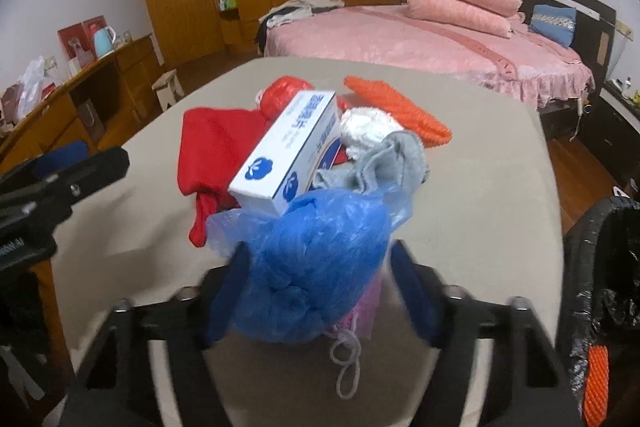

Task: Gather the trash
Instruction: 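Grasp the blue plastic bag with the right tool and lift it, then grasp the white alcohol pads box with the left tool while the right tool holds the blue bag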

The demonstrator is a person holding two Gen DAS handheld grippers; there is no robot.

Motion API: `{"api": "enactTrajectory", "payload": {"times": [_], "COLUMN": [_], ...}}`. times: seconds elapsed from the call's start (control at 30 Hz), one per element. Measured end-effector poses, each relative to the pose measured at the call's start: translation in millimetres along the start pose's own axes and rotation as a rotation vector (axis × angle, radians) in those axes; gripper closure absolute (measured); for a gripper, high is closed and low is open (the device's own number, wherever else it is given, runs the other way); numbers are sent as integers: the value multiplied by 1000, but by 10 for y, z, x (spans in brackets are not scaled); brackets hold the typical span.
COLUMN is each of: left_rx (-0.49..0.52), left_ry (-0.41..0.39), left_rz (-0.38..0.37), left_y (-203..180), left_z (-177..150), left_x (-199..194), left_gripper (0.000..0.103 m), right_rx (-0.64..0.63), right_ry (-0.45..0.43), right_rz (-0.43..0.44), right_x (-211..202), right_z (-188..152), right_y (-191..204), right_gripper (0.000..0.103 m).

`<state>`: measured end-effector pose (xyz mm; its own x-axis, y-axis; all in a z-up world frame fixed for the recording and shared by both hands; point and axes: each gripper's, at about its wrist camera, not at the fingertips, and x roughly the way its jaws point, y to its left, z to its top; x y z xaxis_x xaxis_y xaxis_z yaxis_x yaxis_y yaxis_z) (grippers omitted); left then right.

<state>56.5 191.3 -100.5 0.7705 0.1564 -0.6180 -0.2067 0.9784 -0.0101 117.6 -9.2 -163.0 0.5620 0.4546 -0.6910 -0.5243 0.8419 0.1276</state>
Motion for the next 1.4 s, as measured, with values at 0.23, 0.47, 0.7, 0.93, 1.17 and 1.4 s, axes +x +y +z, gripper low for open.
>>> {"api": "enactTrajectory", "payload": {"times": [0.23,0.47,0.7,0.93,1.17,1.4], "left_rx": [3,17,33,54,72,93], "left_ry": [-6,-20,-26,-5,20,54], "left_rz": [-7,-30,-57,-106,-121,-91], "left_y": [-25,-149,-328,-562,-784,-924], "left_z": [6,58,83,89,122,101], "left_x": [-11,-66,-71,77,374,627], "left_gripper": [13,13,14,26,38,43], "right_rx": [-3,36,103,145,158,166], "right_ry": [-47,-113,-149,-155,-148,-130], "right_rz": [39,53,-10,-70,-93,-93], "right_x": [-243,-606,-808,-832,-792,-729], "right_z": [-5,84,140,149,140,122], "right_y": [-37,-198,-520,-800,-954,-1011], "right_gripper": [60,60,60,59,59,59]}}
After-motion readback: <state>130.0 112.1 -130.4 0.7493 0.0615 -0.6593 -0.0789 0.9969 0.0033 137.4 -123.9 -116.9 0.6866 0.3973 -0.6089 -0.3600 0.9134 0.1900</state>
